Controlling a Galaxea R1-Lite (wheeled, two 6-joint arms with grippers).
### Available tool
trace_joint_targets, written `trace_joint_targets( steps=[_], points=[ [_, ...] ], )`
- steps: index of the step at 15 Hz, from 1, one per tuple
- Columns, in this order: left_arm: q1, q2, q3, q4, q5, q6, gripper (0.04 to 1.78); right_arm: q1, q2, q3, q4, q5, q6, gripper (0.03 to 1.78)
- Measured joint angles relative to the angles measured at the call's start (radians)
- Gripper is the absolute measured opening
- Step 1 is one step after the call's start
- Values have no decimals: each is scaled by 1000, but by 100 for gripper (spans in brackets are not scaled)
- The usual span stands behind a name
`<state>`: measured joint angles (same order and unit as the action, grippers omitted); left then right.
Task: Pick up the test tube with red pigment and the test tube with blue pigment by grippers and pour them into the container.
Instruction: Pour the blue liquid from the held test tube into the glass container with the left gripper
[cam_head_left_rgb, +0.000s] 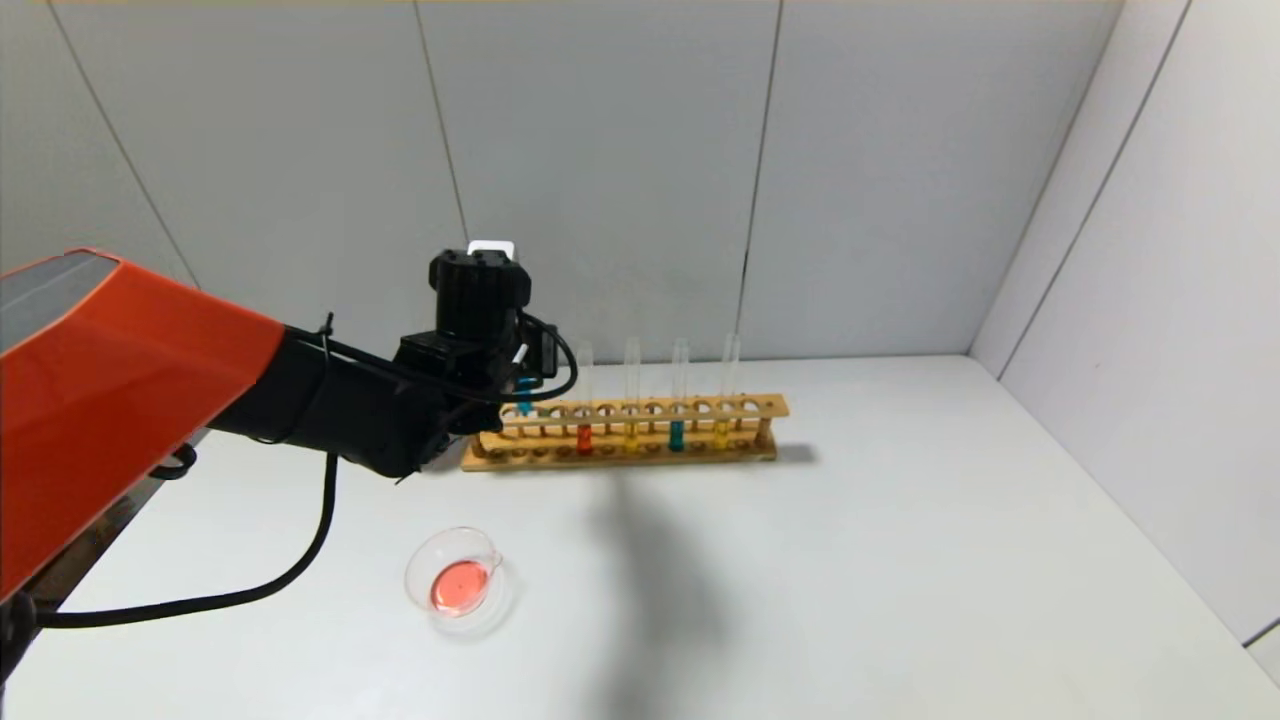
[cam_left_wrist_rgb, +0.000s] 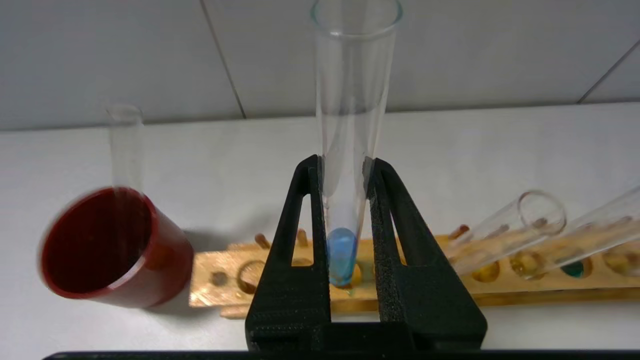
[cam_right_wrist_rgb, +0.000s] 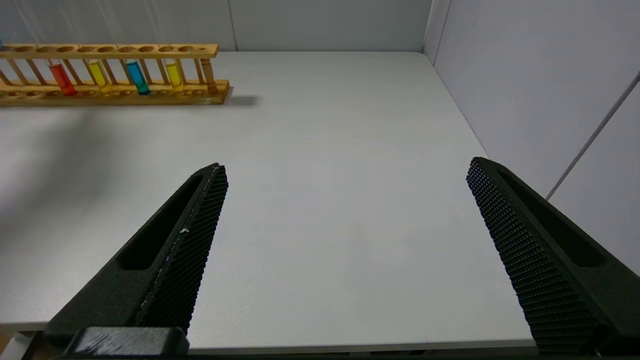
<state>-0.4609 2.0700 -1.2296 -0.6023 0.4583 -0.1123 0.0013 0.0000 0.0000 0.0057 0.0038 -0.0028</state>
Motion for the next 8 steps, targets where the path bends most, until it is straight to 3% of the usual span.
trace_joint_targets(
  steps=[8],
  points=[
    [8, -167, 4, 77, 0, 57, 30, 0, 0, 0, 0, 0, 0, 175]
  ],
)
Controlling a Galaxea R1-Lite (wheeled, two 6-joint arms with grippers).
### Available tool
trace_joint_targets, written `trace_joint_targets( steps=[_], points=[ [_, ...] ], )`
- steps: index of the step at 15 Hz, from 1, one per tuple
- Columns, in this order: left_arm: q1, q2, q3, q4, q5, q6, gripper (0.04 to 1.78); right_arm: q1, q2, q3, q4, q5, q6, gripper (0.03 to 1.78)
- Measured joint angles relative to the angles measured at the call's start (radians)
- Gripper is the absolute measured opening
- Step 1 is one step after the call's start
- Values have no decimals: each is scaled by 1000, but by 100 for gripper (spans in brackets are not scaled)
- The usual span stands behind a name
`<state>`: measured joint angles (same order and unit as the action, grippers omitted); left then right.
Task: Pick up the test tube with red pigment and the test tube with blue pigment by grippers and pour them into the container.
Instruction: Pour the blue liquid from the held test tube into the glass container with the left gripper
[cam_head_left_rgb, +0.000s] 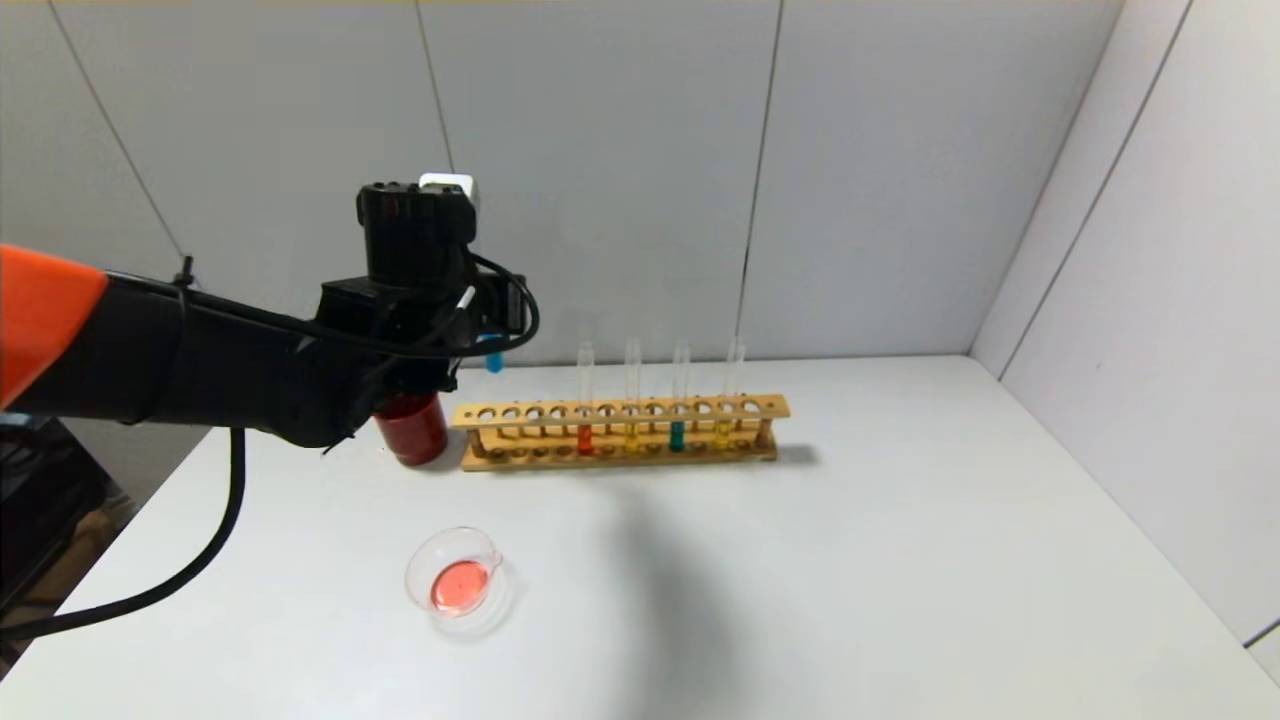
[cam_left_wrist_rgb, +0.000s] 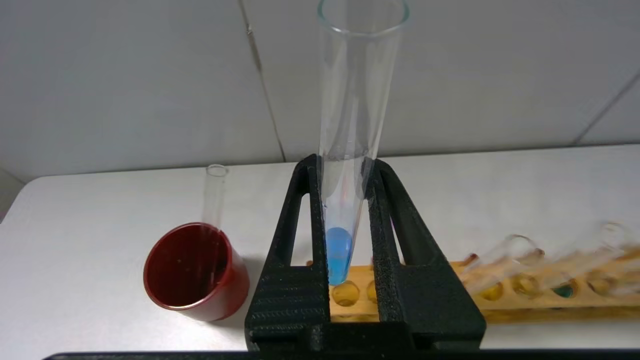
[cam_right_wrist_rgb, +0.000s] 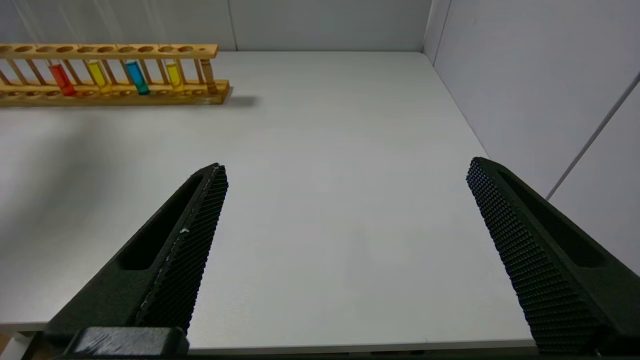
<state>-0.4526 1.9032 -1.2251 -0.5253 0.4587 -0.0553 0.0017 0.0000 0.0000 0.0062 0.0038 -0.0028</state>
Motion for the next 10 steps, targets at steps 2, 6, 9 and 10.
trace_joint_targets(
  steps=[2, 6, 9, 10],
  points=[
    [7, -53, 19, 5, 0, -1, 30, 0, 0, 0, 0, 0, 0, 175],
    [47, -165, 156, -12, -44, -3, 30, 0, 0, 0, 0, 0, 0, 175],
    [72, -271, 302, -15, -148, 0, 30, -1, 0, 0, 0, 0, 0, 175],
    [75, -303, 351, -14, -176, 2, 30, -1, 0, 0, 0, 0, 0, 175]
  ],
)
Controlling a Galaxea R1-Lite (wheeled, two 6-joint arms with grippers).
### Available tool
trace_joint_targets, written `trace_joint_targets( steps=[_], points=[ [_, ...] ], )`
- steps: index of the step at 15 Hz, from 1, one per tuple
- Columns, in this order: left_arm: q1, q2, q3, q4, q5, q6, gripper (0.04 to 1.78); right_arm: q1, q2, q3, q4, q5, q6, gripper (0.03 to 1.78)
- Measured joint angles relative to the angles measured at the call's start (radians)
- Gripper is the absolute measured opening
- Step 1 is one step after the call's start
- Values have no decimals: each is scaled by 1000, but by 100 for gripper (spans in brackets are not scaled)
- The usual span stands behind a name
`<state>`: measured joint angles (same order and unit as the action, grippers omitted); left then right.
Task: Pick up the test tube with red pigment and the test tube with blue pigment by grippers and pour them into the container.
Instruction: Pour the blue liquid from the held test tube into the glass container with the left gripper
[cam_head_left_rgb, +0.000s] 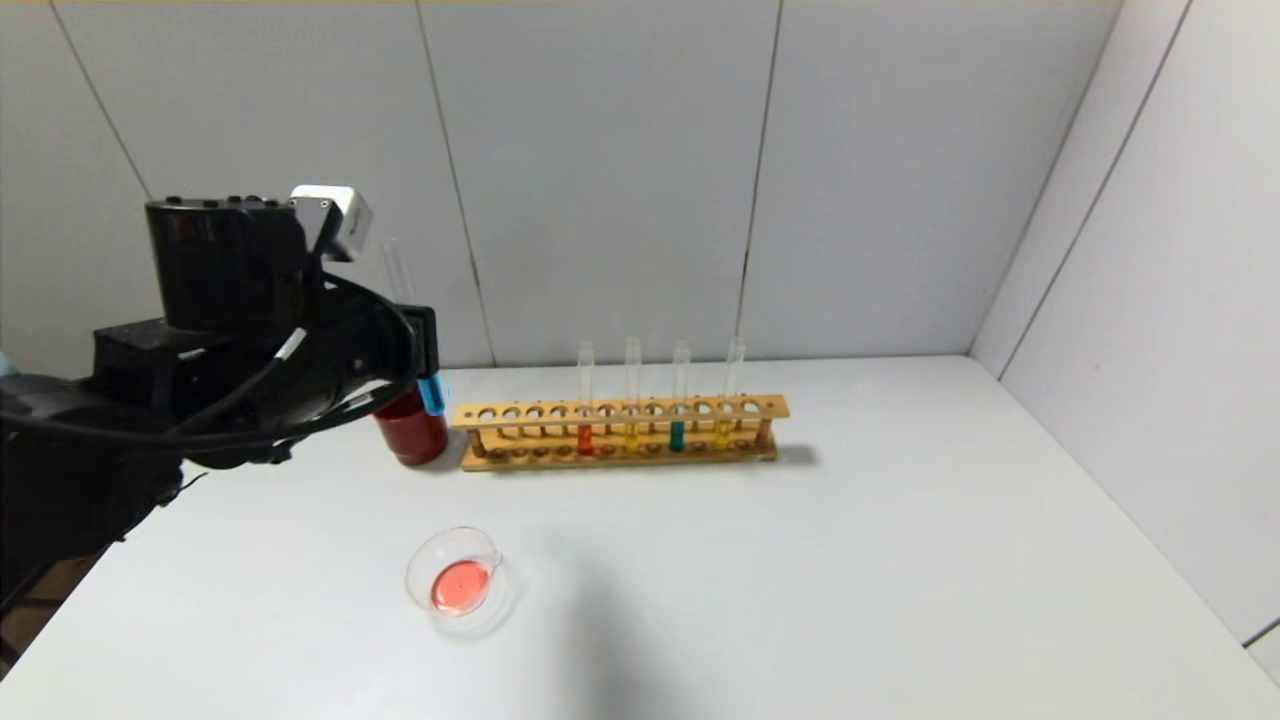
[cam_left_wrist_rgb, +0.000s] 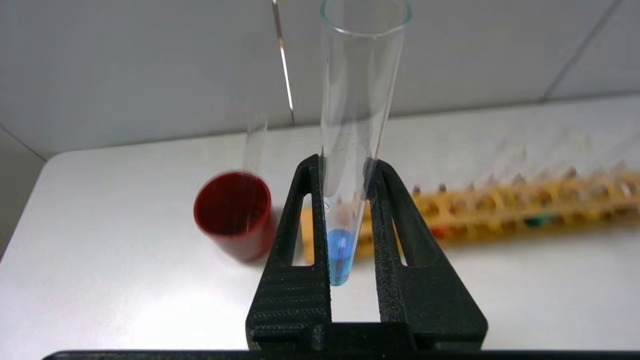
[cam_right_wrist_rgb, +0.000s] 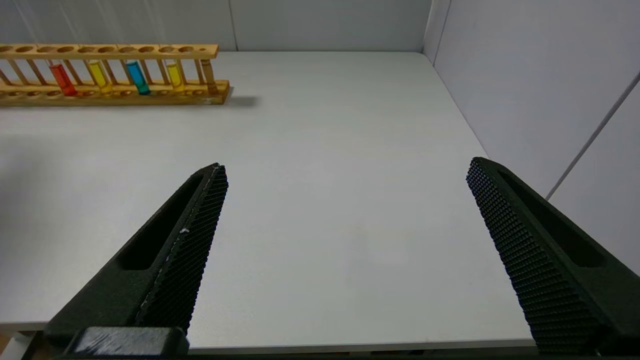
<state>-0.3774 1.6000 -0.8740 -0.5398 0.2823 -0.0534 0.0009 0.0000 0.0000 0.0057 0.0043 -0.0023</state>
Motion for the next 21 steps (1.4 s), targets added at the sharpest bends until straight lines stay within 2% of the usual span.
trace_joint_targets(
  steps=[4, 9, 12, 15, 18, 20, 21],
  points=[
    [17, -99, 177, 0, -76, 75, 30, 0, 0, 0, 0, 0, 0, 175],
    [38, -130, 284, -21, -106, 186, 30, 0, 0, 0, 0, 0, 0, 175],
    [41, -116, 368, -131, -139, 277, 30, 0, 0, 0, 0, 0, 0, 175],
    [46, -54, 445, -317, -159, 413, 30, 1, 0, 0, 0, 0, 0, 175],
    [129, 25, 470, -462, -289, 594, 30, 1, 0, 0, 0, 0, 0, 175],
    [194, 69, 474, -508, -416, 706, 30, 1, 0, 0, 0, 0, 0, 175],
    [206, 81, 477, -509, -451, 724, 30, 0, 0, 0, 0, 0, 0, 175]
  ],
)
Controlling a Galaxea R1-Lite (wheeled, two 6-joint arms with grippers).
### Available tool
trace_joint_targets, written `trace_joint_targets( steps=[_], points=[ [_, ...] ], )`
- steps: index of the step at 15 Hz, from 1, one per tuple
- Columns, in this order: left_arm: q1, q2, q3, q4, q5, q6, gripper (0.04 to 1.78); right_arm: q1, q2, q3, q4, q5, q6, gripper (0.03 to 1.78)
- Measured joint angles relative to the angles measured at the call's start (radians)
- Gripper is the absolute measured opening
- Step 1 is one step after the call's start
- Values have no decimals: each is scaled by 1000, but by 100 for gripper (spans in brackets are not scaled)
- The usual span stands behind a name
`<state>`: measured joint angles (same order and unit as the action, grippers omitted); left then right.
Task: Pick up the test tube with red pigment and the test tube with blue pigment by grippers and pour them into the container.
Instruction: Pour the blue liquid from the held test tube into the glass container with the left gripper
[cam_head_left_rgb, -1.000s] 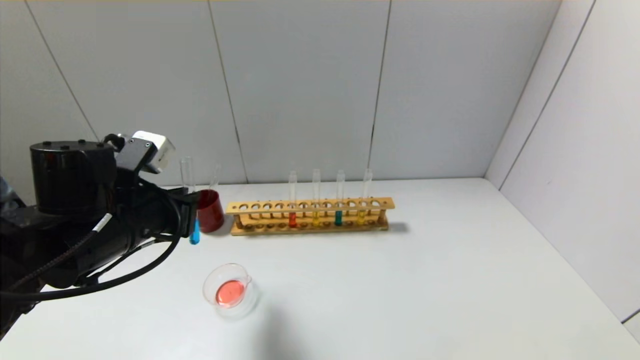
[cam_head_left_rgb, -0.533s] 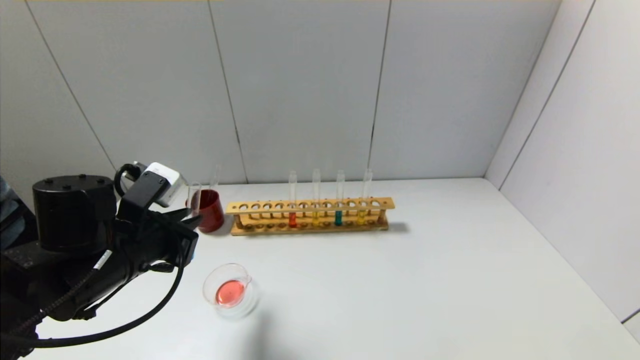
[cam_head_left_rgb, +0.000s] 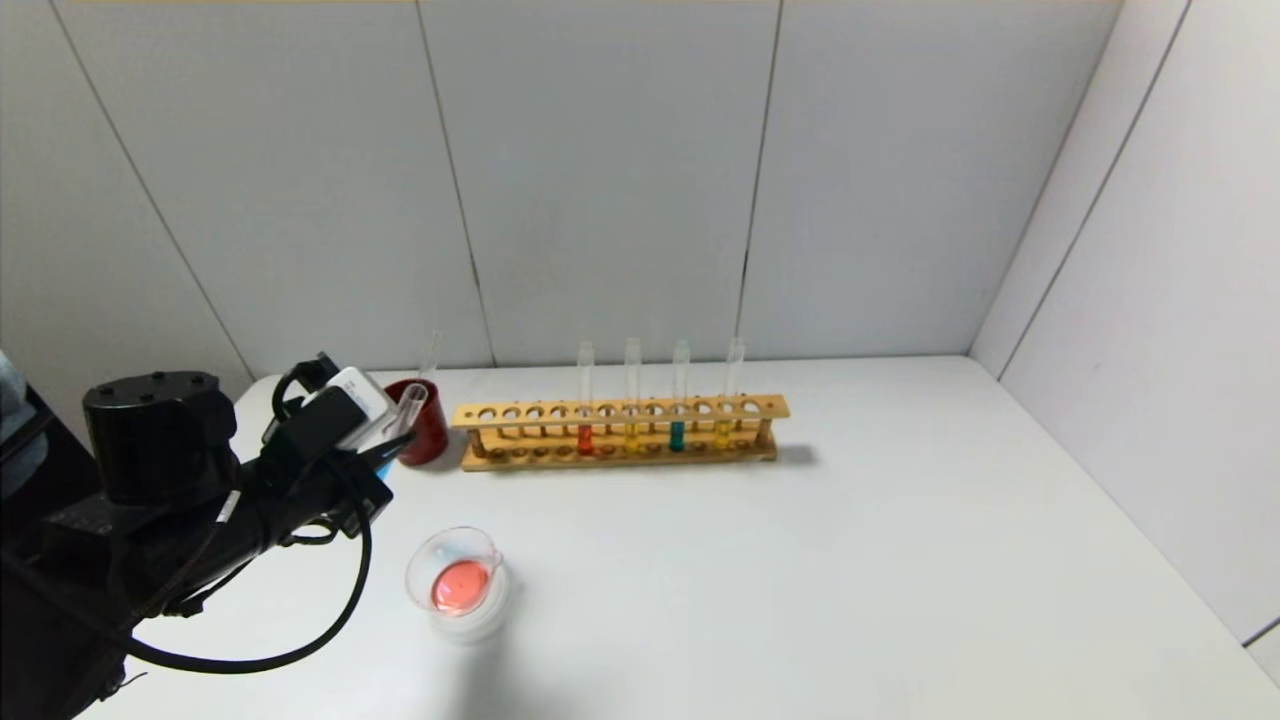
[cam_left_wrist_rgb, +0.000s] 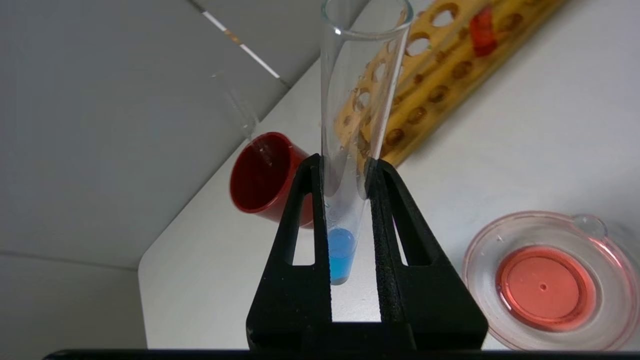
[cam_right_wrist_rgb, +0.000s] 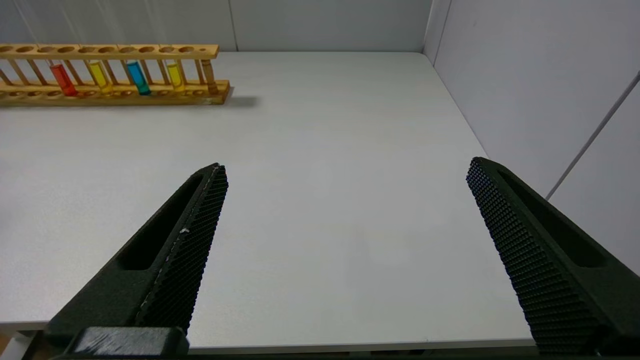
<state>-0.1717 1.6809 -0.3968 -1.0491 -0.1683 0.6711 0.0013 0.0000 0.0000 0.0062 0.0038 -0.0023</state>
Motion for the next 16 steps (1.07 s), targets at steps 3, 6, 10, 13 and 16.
trace_joint_targets(
  steps=[3, 6, 10, 13, 16],
  points=[
    [13, 22, 11, -2, -20, 55, 30, 0, 0, 0, 0, 0, 0, 175],
    [13, 17, 21, -1, -23, 133, 30, 0, 0, 0, 0, 0, 0, 175],
    [15, 17, 18, 1, -86, 163, 30, 0, 0, 0, 0, 0, 0, 175],
    [16, 20, 14, 25, -107, 238, 30, 0, 0, 0, 0, 0, 0, 175],
    [34, 16, 0, 104, -106, 335, 30, 0, 0, 0, 0, 0, -1, 175]
  ],
)
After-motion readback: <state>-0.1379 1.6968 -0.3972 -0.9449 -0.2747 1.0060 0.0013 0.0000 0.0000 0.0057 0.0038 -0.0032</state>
